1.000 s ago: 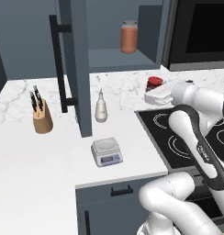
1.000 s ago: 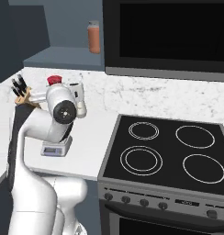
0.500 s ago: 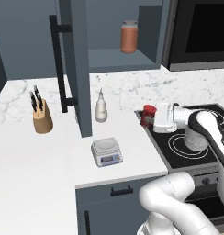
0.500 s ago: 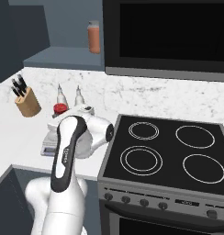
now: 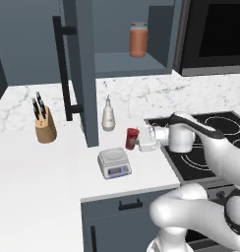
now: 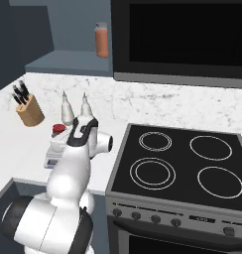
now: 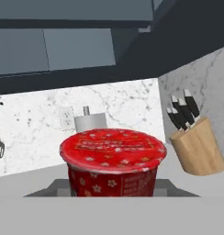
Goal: Pick the yogurt and place it on the digital scale for weighing, and close the cabinet.
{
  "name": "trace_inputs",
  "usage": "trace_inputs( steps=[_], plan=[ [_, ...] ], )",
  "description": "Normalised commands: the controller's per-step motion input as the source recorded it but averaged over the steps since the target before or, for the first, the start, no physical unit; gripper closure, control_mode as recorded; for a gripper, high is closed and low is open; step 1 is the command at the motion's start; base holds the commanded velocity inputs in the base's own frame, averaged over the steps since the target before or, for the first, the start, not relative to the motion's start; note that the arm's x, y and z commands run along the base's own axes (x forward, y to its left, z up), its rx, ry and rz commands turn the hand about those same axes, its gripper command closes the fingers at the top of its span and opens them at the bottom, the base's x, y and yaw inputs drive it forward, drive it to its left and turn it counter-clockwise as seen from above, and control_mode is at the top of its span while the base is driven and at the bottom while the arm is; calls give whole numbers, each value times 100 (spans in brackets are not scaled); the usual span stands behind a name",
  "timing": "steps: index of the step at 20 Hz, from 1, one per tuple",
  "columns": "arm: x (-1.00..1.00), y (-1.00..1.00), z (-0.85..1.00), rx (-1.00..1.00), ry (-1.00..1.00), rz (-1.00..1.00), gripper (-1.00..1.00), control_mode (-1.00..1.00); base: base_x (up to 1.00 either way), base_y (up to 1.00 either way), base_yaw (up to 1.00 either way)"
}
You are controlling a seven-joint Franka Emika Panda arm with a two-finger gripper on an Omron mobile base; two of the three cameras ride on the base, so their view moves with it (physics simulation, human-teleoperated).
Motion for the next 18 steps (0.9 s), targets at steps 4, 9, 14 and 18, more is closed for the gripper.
trace_inputs(
  steps=[4, 9, 14, 18],
  plan=[
    [73, 49, -42, -2, 16, 2, 100, -100, 0, 0, 0],
    [29, 35, -39, -6, 0, 0, 100, -100, 0, 0, 0],
    [18, 56, -12, -19, 0, 0, 100, -100, 0, 0, 0],
    [2, 10, 0, -6, -3, 0, 100, -100, 0, 0, 0]
  ],
)
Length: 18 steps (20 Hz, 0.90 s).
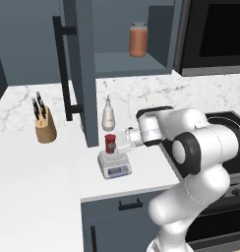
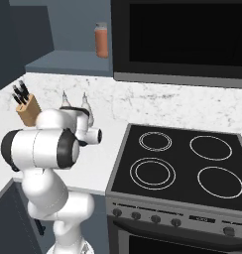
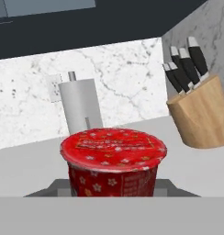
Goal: Pick the yogurt and place it on the digital scale for weighing, and close the cabinet.
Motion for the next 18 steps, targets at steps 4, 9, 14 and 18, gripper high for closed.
trace_inputs(
  steps=[4, 9, 14, 18],
  plan=[
    [1, 1, -5, -9, -8, 1, 100, -100, 0, 0, 0],
    [6, 0, -18, -7, -17, 0, 100, -100, 0, 0, 0],
    [11, -10, -20, 0, 3, 1, 100, -100, 0, 0, 0],
    [7, -24, -22, 0, 1, 5, 100, -100, 0, 0, 0]
  ],
)
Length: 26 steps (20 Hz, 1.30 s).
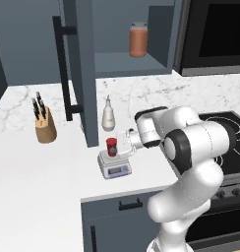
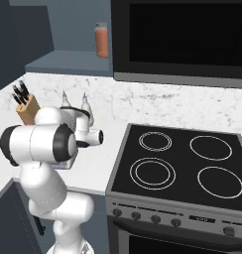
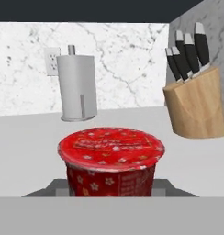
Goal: Pick the yogurt and place it on the digital scale for weighing, and close the cabinet.
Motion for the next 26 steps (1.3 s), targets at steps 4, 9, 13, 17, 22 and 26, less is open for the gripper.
trace_inputs(
  steps=[4, 9, 13, 17, 22, 26],
  plan=[
    [4, -14, -20, 0, 0, 4, 100, -100, 0, 0, 0],
    [15, 0, -17, 0, -2, 2, 100, -100, 0, 0, 0],
    [-2, 0, -12, 0, -3, 1, 100, -100, 0, 0, 0],
    [-16, 0, -5, 0, -2, 0, -100, -100, 0, 0, 0],
    [-1, 0, -2, 0, 0, 0, -100, -100, 0, 0, 0],
    [-2, -1, 0, 0, 0, 0, -100, -100, 0, 0, 0]
  ],
)
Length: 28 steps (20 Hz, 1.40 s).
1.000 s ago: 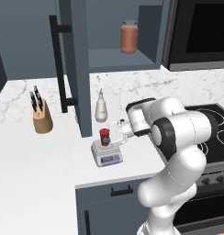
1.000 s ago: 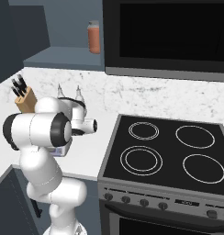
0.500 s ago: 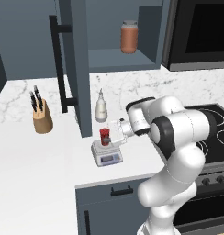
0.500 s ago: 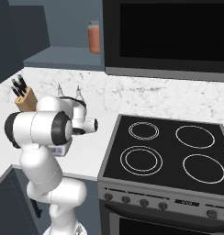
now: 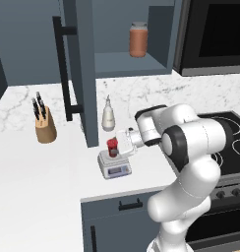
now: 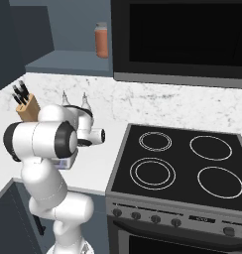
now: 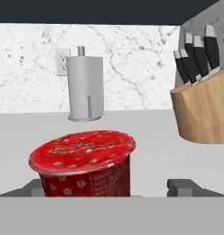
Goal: Pick the yogurt and place it on the digital scale for weighing, and close the cabinet.
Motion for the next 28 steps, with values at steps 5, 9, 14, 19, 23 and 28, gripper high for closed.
trace_inputs(
  steps=[5, 9, 14, 19, 23, 28],
  plan=[
    [-10, -15, 0, 0, -4, 0, -100, -100, 0, 0, 0],
    [-8, -28, 0, 0, -6, 0, -100, -100, 0, 0, 0],
    [-1, -25, 0, 0, -5, 0, -100, -100, 0, 0, 0],
    [-21, -37, 0, 0, -23, 0, -100, -100, 0, 0, 0],
    [-59, -32, 34, 0, -29, 0, -100, -100, 0, 0, 0],
    [-78, -3, 87, -3, -37, 0, -100, -100, 0, 0, 0]
  ],
)
